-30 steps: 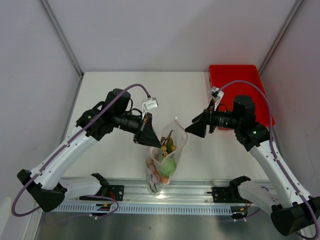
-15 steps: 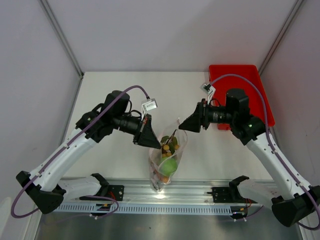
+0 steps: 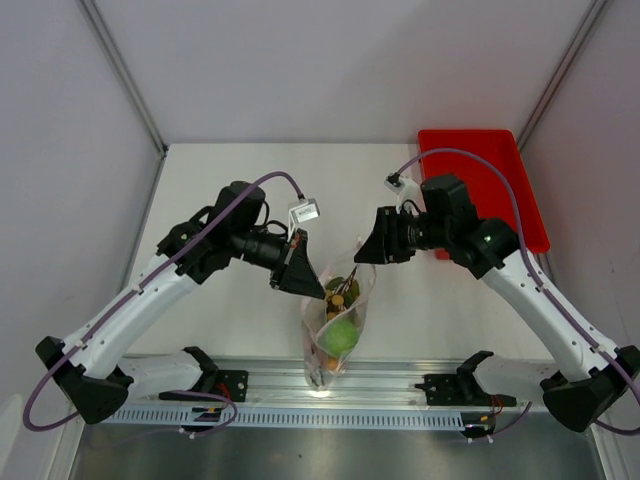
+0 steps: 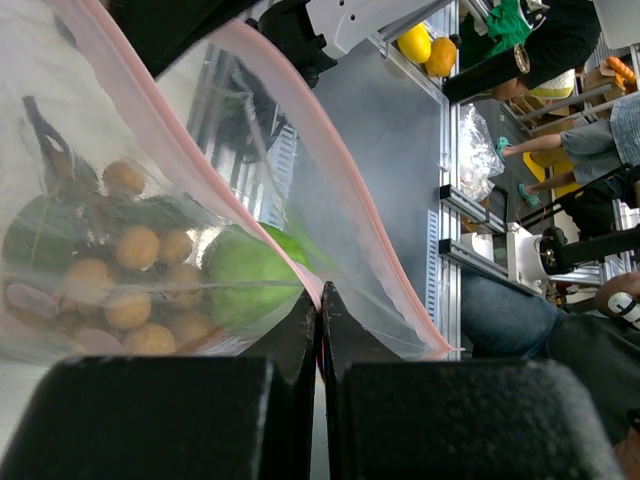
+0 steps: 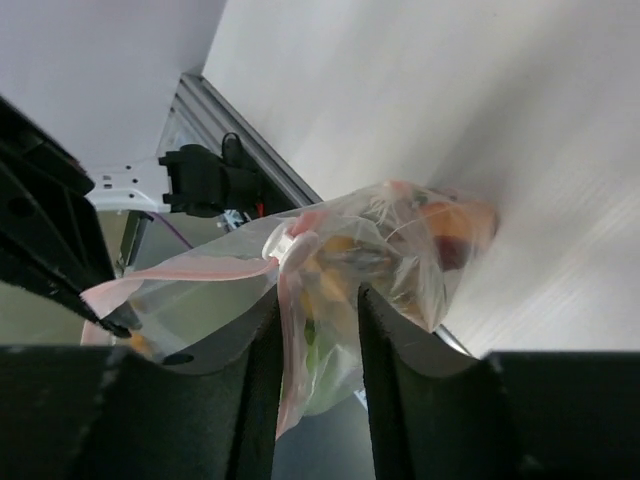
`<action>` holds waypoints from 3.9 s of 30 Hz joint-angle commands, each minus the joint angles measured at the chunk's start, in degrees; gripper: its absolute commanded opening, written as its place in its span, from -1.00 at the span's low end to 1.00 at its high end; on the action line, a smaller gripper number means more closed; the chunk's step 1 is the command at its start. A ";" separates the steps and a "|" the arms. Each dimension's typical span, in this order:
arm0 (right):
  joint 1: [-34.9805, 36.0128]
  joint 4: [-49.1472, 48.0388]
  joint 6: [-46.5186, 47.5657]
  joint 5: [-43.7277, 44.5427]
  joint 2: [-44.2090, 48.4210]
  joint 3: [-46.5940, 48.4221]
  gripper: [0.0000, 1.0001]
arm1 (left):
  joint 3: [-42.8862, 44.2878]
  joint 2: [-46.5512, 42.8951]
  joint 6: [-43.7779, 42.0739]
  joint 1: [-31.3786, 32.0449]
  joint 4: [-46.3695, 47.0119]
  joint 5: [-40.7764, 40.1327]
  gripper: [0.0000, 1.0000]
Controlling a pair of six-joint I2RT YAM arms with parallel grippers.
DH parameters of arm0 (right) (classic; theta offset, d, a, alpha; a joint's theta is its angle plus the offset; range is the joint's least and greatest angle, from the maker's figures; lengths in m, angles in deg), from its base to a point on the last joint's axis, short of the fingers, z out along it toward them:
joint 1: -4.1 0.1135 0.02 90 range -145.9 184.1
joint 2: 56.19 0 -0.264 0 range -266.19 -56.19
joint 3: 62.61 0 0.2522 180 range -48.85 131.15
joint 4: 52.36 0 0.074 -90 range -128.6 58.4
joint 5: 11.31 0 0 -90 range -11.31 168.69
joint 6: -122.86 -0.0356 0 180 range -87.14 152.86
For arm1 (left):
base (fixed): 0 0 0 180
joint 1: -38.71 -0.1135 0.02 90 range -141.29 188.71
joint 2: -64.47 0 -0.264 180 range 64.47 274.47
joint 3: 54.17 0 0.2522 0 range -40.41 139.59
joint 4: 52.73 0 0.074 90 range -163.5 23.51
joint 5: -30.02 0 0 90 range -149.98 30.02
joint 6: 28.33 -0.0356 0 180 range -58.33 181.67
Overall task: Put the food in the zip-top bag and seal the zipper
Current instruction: Adjust the zipper food storage bag at the center of the board.
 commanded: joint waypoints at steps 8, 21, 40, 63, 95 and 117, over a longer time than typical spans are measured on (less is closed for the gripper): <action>7.26 6.73 -12.93 14.02 -1.02 6.49 -1.00 | 6.61 3.27 0.37 3.19 -1.45 -5.72 -0.79; 18.51 4.01 -35.08 36.26 1.25 4.47 -1.00 | 10.40 6.18 2.47 11.35 -4.80 -23.10 0.30; 26.69 4.27 -49.25 52.97 2.50 2.18 -1.00 | 7.24 1.00 16.36 24.98 -1.64 -53.88 0.99; 29.15 0.23 -60.76 57.89 4.51 -0.89 -1.00 | 3.20 5.56 21.64 31.67 -4.80 -74.01 0.59; -1.17 -24.55 16.21 -12.23 19.45 -18.99 0.51 | -6.83 -6.13 1.34 8.81 8.82 -4.76 -0.99; 1.11 -49.96 1.90 -33.77 17.35 -24.98 -0.17 | -7.27 -7.45 3.18 7.58 12.26 3.51 -0.99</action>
